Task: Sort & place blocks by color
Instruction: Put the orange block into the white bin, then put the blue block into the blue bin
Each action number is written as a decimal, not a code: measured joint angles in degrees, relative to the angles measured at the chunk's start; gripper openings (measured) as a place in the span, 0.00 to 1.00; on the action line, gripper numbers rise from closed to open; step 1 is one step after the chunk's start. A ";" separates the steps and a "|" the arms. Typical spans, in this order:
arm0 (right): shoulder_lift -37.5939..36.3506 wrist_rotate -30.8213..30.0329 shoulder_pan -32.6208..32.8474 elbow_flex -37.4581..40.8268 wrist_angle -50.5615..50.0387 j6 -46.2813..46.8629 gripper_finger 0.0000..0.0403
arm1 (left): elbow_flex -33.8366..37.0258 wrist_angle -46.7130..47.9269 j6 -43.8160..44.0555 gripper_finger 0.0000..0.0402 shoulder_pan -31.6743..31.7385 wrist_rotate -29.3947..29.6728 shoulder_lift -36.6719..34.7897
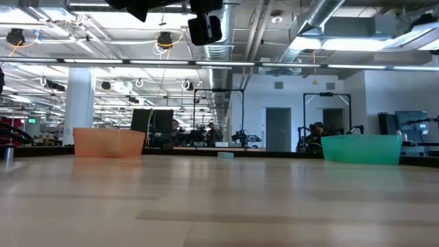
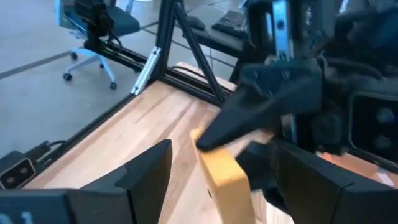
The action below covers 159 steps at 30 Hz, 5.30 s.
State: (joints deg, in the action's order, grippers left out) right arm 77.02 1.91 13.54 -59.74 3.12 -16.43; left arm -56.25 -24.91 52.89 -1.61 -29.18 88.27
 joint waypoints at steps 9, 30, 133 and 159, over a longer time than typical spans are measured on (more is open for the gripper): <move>-0.09 -0.35 -0.96 0.04 -1.00 -0.02 0.60 | 0.00 -1.62 -1.13 0.28 -0.06 -0.15 -0.02; -13.30 9.87 0.10 0.02 -32.38 23.36 0.14 | -0.02 8.98 -5.48 0.54 6.59 -5.85 -0.42; -37.74 4.47 -12.24 10.53 -57.32 32.87 0.69 | -70.42 88.19 -13.28 0.10 40.12 14.40 54.95; -39.21 4.24 -12.24 10.53 -53.15 32.55 0.69 | -69.83 105.26 -21.26 0.15 35.74 35.87 46.65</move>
State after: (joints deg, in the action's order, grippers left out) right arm 37.80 6.15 1.30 -49.21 -50.02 16.12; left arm -126.08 80.35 31.63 34.13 6.69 134.92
